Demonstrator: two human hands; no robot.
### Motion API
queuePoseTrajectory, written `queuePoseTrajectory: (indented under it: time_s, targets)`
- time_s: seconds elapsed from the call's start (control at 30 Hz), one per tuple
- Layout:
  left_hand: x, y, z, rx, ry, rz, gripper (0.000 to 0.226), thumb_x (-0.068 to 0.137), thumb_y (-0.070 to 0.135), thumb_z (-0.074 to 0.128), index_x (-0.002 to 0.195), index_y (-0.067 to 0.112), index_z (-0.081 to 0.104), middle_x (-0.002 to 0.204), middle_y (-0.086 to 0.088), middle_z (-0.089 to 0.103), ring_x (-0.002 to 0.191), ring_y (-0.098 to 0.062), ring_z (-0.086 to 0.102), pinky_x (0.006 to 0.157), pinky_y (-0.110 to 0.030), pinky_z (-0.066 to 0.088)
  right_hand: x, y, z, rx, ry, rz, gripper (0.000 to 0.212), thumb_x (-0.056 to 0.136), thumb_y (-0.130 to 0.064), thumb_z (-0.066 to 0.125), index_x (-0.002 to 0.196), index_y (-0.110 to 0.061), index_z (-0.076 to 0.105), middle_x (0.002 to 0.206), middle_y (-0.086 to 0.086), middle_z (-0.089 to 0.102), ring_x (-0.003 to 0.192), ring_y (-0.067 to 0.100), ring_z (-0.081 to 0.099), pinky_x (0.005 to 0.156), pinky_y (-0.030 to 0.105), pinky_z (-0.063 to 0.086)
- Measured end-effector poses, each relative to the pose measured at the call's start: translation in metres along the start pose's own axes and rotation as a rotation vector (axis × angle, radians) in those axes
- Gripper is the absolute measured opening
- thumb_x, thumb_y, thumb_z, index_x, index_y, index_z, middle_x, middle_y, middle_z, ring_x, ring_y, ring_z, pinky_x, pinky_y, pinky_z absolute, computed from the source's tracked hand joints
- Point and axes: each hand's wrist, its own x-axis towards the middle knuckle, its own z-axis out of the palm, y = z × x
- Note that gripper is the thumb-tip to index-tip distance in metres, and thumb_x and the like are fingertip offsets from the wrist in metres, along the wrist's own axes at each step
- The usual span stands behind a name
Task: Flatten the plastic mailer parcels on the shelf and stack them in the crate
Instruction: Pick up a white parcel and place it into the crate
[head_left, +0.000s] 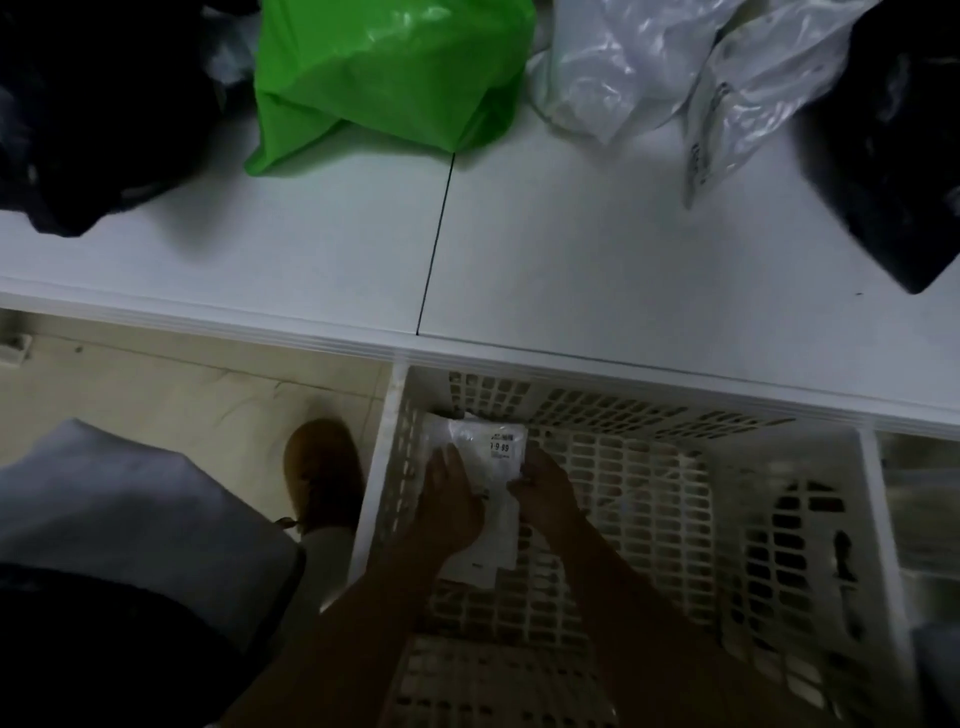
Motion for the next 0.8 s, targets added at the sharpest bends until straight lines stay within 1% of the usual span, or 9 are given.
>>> queuePoseTrajectory:
  time_s: [0.13,0.23,0.3,0.4,0.47,0.53,0.6,0.67,0.8]
  targets:
    - [-0.006,0.0,-0.005,-0.047,-0.17,-0.017,0.068,0.1,0.025,0.042,0.15,0.002,0.003,0.157,-0.02,0.007,0.145,-0.031,0.016,0.112,-0.03,0.02,-0.03,-0.012,-0.025,0.107,0.025,-0.034,0.068,0.085,0.014,0.058,0.145,-0.005,0.031,0.139,0.008,0.044,0.129,0.026,0.044,0.103,0.029,0.04]
    - [-0.008,0.007,-0.017,-0.059,-0.195,0.012,0.06,0.098,0.021,0.045,0.15,0.004,0.018,0.152,-0.018,0.022,0.137,-0.032,0.03,0.107,-0.03,0.028,-0.052,-0.022,-0.046,0.018,0.021,-0.135,0.052,0.09,0.018,0.047,0.139,0.005,0.036,0.137,0.02,0.044,0.106,0.02,0.056,0.076,0.008,0.045]
    - [-0.013,0.016,-0.034,-0.072,-0.235,0.035,0.051,0.098,0.018,0.042,0.145,0.001,0.03,0.144,-0.02,0.037,0.129,-0.032,0.041,0.102,-0.031,0.035,-0.069,-0.035,-0.058,-0.04,0.008,-0.173,0.04,0.094,0.009,0.047,0.133,0.0,0.048,0.125,0.015,0.054,0.103,0.022,0.058,0.071,0.009,0.043]
    - [-0.034,0.04,-0.066,-0.068,-0.234,0.112,0.035,0.09,0.029,0.03,0.103,0.009,0.057,0.097,-0.02,0.059,0.084,-0.027,0.058,0.08,-0.03,0.047,-0.097,-0.055,-0.073,-0.104,0.046,-0.32,0.026,0.094,0.004,0.052,0.119,0.002,0.06,0.113,0.016,0.062,0.105,0.029,0.059,0.086,0.017,0.047]
    - [-0.048,0.055,-0.088,-0.021,-0.209,0.153,0.024,0.095,0.021,0.031,0.073,0.023,0.042,0.068,-0.007,0.046,0.056,-0.013,0.042,0.055,-0.022,0.042,-0.114,-0.071,-0.081,-0.142,0.071,-0.391,0.022,0.095,0.0,0.053,0.114,0.001,0.064,0.111,0.014,0.064,0.103,0.025,0.059,0.082,0.01,0.044]
    - [-0.059,0.07,-0.108,0.004,-0.154,0.167,0.023,0.098,0.008,0.038,0.085,0.015,0.056,0.075,-0.011,0.054,0.061,-0.018,0.049,0.055,-0.022,0.038,-0.126,-0.087,-0.088,-0.178,0.089,-0.434,0.022,0.096,-0.007,0.053,0.114,-0.004,0.066,0.115,0.012,0.065,0.106,0.024,0.061,0.088,0.021,0.047]
    - [-0.072,0.086,-0.128,0.018,-0.083,0.217,0.025,0.097,0.011,0.041,0.11,0.007,0.062,0.103,-0.016,0.064,0.084,-0.025,0.059,0.072,-0.027,0.044,-0.143,-0.103,-0.099,-0.194,0.124,-0.49,0.021,0.096,-0.009,0.052,0.112,-0.007,0.067,0.114,0.012,0.067,0.105,0.025,0.062,0.09,0.033,0.05]
    - [-0.083,0.101,-0.149,0.047,0.003,0.249,0.028,0.097,0.019,0.041,0.116,0.008,0.06,0.115,-0.012,0.063,0.1,-0.027,0.06,0.079,-0.029,0.043,-0.157,-0.121,-0.11,-0.235,0.173,-0.549,0.02,0.096,-0.009,0.052,0.109,-0.009,0.068,0.109,0.011,0.068,0.1,0.025,0.064,0.086,0.035,0.052]
    - [-0.096,0.131,-0.189,0.022,0.152,0.327,0.028,0.097,0.021,0.042,0.115,0.013,0.061,0.118,-0.01,0.063,0.101,-0.028,0.06,0.078,-0.031,0.044,-0.177,-0.152,-0.136,-0.309,0.279,-0.671,0.018,0.096,-0.011,0.053,0.105,-0.012,0.068,0.107,0.005,0.068,0.089,0.017,0.061,0.081,0.03,0.051]
